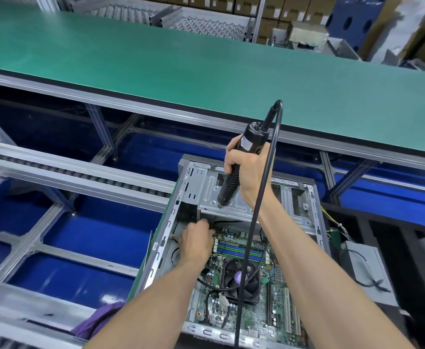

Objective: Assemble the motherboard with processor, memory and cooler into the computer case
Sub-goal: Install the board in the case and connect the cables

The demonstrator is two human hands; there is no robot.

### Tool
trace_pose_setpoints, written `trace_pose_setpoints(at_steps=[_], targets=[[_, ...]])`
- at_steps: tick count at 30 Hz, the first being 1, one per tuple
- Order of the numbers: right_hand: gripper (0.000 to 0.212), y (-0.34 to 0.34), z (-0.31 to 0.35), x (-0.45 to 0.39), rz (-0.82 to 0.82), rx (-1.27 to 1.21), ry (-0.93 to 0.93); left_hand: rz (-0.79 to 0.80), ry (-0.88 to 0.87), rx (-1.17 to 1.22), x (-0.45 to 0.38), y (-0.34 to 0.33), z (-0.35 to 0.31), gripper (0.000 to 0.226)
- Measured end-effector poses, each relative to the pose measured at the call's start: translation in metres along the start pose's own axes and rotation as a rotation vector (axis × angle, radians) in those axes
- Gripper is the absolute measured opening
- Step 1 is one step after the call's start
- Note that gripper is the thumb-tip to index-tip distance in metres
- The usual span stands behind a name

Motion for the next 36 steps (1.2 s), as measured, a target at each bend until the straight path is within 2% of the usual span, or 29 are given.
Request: trace_pose_setpoints(at_steps=[4,9,12,15,19,26,31,36], targets=[[0.011,0.003,-0.001,-0.001,-0.004,-0.003,0.012,0.011,-0.003,0.007,-0.001,0.001,0.000,0.018],[0.019,0.001,0.001,-0.001,0.102,-0.049,0.043,0.041,-0.031,-0.005,-0.001,0.000,-0.003,0.012],[0.016,-0.002,0.000,-0.002,0.077,0.010,0.037,0.051,-0.077,-0.077,0.000,0.000,-0.007,0.010],[0.017,-0.004,0.001,-0.001,0.042,0.052,0.067,0.046,-0.112,-0.150,0.002,0.000,-0.012,0.015],[0.023,-0.010,0.004,0.001,0.147,-0.007,0.068,0.029,-0.142,-0.150,0.000,0.002,-0.016,0.014],[0.020,-0.009,0.011,0.003,0.100,0.053,0.098,0.037,-0.153,-0.139,0.002,0.002,-0.017,0.029],[0.014,-0.008,0.008,0.010,0.059,0.087,0.101,0.065,-0.092,-0.030,-0.001,0.003,-0.012,0.026],[0.008,-0.008,0.003,0.014,0.042,0.125,0.113,0.072,0.064,0.134,-0.005,-0.002,0.005,0.032]])
Point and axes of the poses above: each hand's wrist, its own x-axis away from the middle knuckle, its own y-axis out of the back of the hand, z = x × y, the point moved 6 cm from there along -x, towards the middle knuckle, and after that the axes turned 3 degrees about y, right-handed, at the moved point
